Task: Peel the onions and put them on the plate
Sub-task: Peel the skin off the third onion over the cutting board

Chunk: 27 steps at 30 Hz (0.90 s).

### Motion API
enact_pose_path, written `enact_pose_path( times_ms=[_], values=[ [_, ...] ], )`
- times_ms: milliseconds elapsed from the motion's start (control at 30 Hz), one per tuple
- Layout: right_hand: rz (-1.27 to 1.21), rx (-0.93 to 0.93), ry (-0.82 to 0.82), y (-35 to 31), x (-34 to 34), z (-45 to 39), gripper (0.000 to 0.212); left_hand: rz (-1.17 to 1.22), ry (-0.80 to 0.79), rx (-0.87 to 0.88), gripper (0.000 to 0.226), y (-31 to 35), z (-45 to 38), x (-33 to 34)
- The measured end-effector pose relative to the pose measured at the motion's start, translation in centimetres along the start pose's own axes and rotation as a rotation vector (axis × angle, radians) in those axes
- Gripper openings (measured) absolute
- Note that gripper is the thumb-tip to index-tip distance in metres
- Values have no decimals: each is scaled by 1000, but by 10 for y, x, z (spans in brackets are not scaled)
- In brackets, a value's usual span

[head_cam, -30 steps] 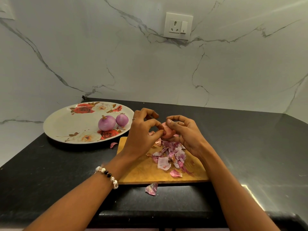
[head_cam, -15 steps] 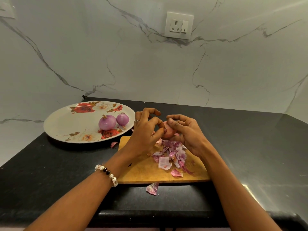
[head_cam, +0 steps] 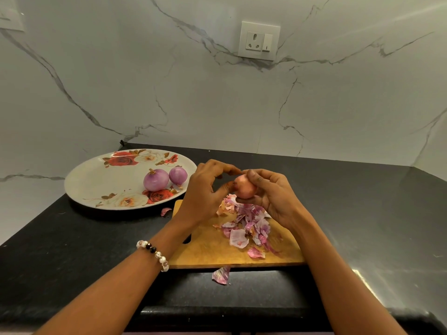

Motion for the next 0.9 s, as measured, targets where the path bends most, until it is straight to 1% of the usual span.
enact_pose_path(
  times_ms=[33,100,300,467,633,767,900],
  values=[
    [32,-1,-14,1,1,0,45,-21,0,25,23,1,1,1],
    [57,-8,-27,2,1,-1,44,-79,6,66,25,4,2,2],
    [115,-14,4,3,-2,-2,43,-188,-5,141,18,11,6,3],
    [147,-9,15,4,-3,-2,44,-187,-50,84,14,9,4,7],
    [185,0,25,3,-2,-2,45,-259,-124,35,19,4,2,18],
    [143,7,21,3,-1,-2,45,-292,-155,-17,23,1,3,23],
    [79,25,7,5,1,-1,44,-285,-179,-11,20,-1,3,24]
  ],
)
Point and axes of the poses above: each hand's wrist, its own z-axis away from the middle knuckle, its own x-axis out of the palm, y = z × x, the point moved 6 cm from there along -z, towards the middle knuckle, and after that the axes turned 14 degrees about -y, right-handed, at the moved point
